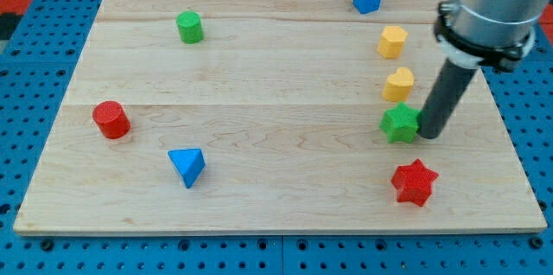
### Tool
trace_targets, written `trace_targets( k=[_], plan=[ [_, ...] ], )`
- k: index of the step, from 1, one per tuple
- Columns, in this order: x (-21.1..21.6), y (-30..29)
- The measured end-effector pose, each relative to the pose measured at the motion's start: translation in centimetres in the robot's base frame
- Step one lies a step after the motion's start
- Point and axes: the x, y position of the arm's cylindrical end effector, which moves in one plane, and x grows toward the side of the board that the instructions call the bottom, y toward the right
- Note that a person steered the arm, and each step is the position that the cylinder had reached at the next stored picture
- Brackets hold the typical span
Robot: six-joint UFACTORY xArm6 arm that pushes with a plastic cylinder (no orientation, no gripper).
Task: Move your arm towards the center left
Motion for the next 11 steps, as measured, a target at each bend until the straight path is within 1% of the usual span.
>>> trace_targets(
  k=[1, 3, 5, 6, 7, 8, 10, 11],
  plan=[
    [-0.1, 4.4],
    [-1.1, 6.6],
    [-11.8, 6.7],
    [-16.4, 6.7],
    [-19.6, 5.6],
    [-21.4, 1.8],
    [-20.8, -7.2],
    [-16.3, -12.3]
  ],
)
